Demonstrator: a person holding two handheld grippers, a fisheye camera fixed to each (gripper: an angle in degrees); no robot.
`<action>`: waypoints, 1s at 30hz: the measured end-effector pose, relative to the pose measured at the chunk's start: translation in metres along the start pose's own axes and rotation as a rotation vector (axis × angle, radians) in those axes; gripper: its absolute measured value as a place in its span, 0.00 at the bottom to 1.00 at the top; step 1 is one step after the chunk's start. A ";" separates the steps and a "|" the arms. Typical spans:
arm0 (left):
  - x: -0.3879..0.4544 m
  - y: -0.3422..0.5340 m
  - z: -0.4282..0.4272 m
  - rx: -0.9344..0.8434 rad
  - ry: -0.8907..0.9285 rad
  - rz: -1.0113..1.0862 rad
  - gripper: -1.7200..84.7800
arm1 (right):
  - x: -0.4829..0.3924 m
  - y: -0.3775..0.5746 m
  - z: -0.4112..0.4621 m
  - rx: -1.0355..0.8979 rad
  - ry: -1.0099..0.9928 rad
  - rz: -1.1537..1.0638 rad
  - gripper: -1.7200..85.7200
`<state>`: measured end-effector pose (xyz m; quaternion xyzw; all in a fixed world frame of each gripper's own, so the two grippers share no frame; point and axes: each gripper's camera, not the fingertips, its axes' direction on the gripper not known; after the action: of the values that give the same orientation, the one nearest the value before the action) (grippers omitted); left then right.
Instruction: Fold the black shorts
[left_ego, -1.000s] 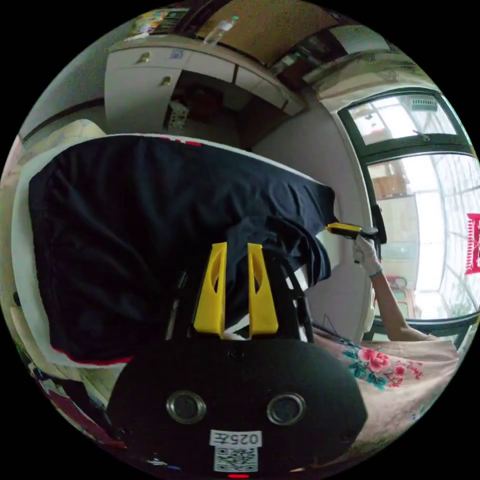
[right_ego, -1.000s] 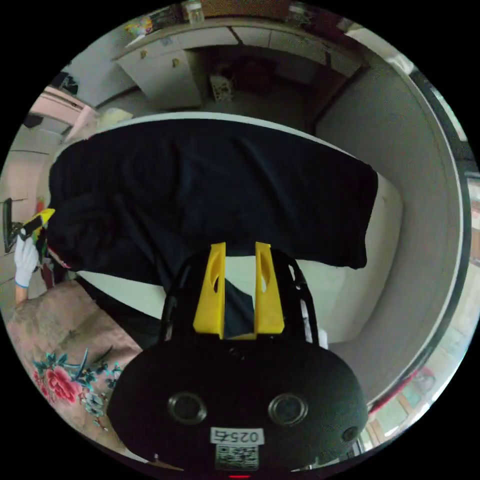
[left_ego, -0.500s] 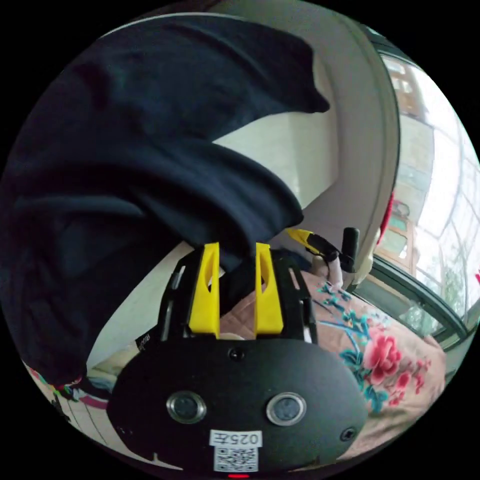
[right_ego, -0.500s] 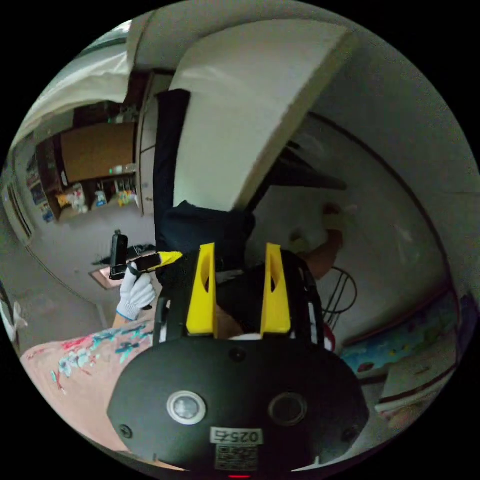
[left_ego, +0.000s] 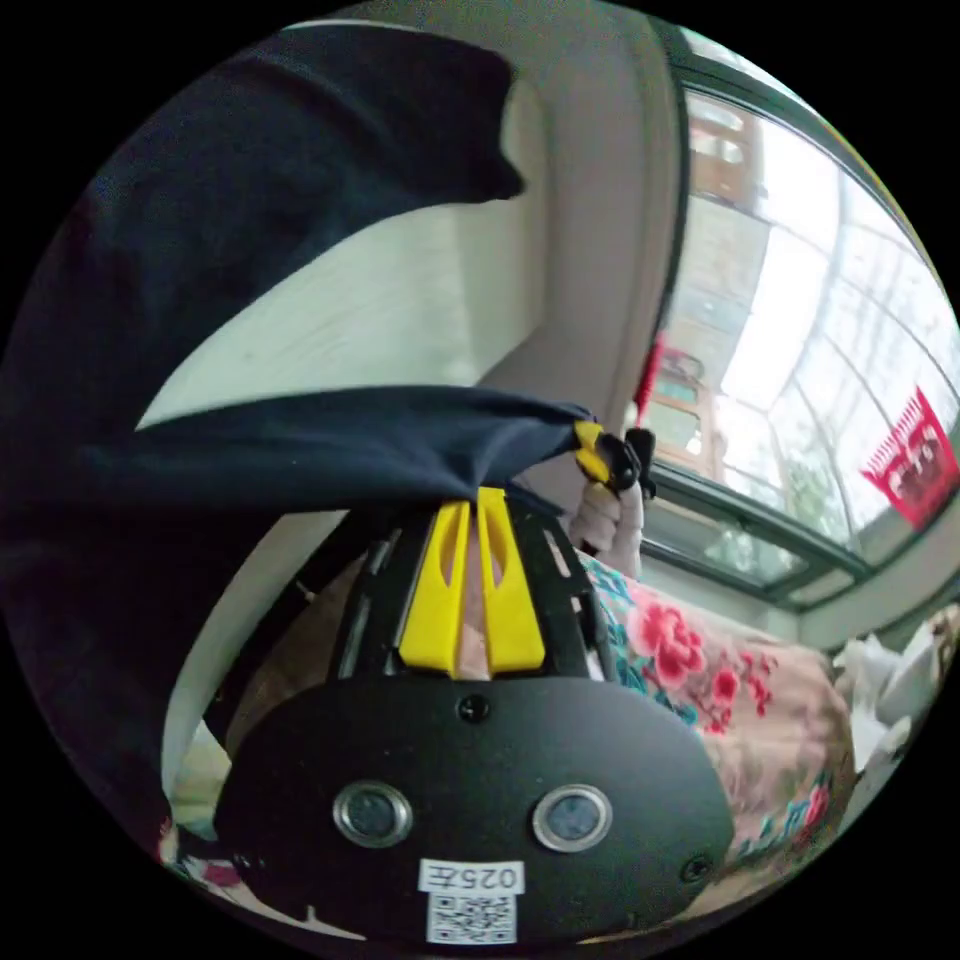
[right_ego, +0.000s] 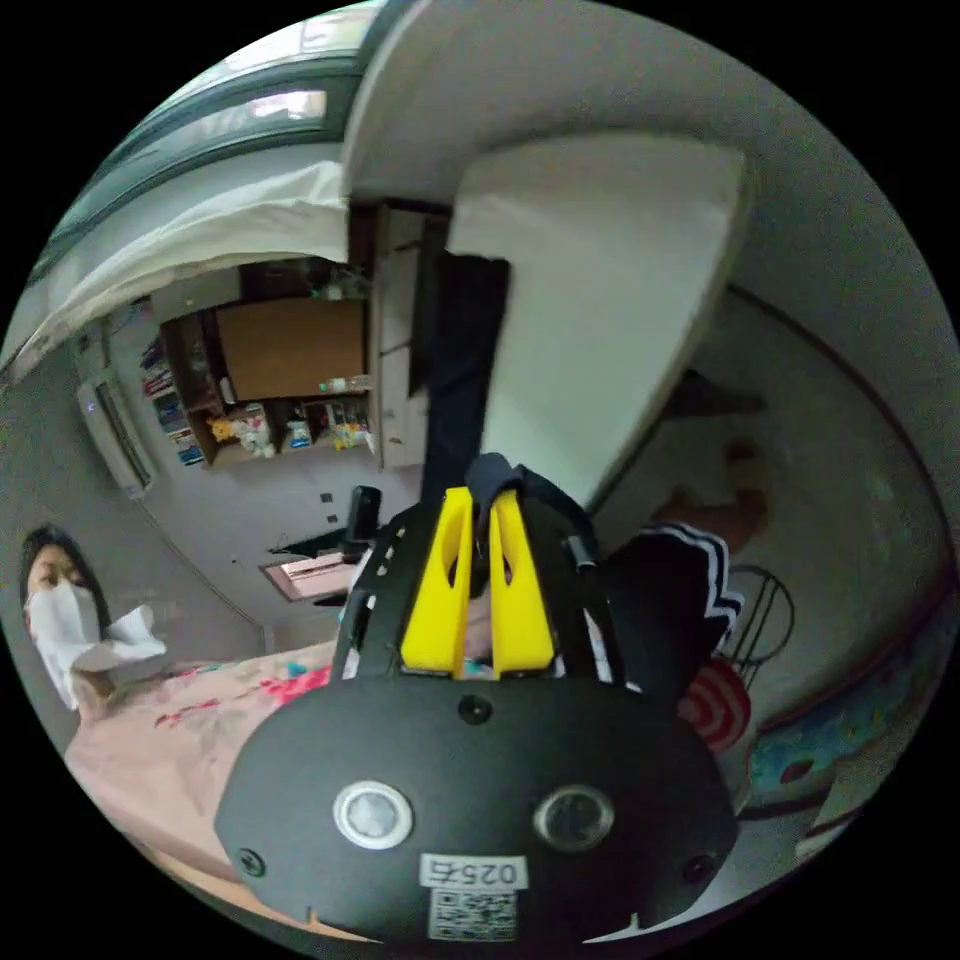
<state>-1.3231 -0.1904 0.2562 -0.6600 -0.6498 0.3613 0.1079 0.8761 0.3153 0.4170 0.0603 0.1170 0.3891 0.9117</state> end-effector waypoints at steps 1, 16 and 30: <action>0.010 0.007 0.000 -0.003 0.059 0.087 0.02 | -0.033 -0.002 -0.022 0.046 -0.023 -0.065 0.03; -0.035 0.076 0.057 0.344 -0.551 -0.078 0.04 | -0.156 -0.174 0.055 -0.395 0.805 -0.420 0.13; -0.101 0.056 0.156 0.182 -0.864 -0.119 0.02 | -0.145 -0.036 0.027 -0.212 0.841 -0.483 0.11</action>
<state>-1.3653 -0.3432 0.1442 -0.3978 -0.6376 0.6529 -0.0951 0.8107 0.1848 0.4598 -0.2239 0.4451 0.1672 0.8508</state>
